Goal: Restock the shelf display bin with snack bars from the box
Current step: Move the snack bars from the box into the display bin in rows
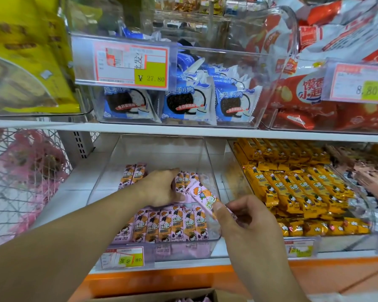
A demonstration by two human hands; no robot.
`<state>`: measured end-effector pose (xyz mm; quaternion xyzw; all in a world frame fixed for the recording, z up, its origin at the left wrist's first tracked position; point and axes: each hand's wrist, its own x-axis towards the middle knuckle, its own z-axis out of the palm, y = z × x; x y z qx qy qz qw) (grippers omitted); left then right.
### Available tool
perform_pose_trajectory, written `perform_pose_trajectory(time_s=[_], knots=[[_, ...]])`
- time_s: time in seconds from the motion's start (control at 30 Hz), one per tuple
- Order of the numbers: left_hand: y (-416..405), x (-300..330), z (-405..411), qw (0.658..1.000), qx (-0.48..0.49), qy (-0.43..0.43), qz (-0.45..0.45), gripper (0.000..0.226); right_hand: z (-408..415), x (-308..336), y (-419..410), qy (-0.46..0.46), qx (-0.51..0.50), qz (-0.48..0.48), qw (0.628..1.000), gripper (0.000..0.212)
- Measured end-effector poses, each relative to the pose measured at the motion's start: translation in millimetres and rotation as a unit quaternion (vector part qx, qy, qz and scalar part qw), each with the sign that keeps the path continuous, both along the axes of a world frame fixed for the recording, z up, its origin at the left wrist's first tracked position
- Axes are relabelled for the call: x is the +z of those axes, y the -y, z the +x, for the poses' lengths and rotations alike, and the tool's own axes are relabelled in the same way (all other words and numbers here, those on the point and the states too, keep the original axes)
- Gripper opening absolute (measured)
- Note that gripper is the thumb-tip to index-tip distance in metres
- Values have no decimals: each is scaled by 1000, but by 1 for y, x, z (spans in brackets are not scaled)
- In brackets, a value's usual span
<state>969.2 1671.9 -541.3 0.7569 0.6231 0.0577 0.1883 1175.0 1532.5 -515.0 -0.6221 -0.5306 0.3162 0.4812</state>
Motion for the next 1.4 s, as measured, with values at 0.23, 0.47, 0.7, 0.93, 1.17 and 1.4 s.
perform_pose_trajectory(time_s=[0.23,0.47,0.7,0.93,1.17,1.4], knots=[[4,3,1,1000,8,7,-25,82,-1,-3,-1,-2,-5,3,1000,23],[3,-7,-6,992,28,110,-54,76,-1,-3,0,2,-3,9,1000,23],[0,-12,-12,992,8,112,-58,71,-1,-3,0,8,2,9,1000,23],[4,-20,-10,998,-39,-49,-7,79,-1,-4,1,7,5,13,1000,22],[-2,-17,3,988,-31,-149,34,82,3,-6,1,3,14,9,1000,21],[-1,-18,2,992,-13,-79,95,37,4,-5,0,-5,16,0,1000,21]])
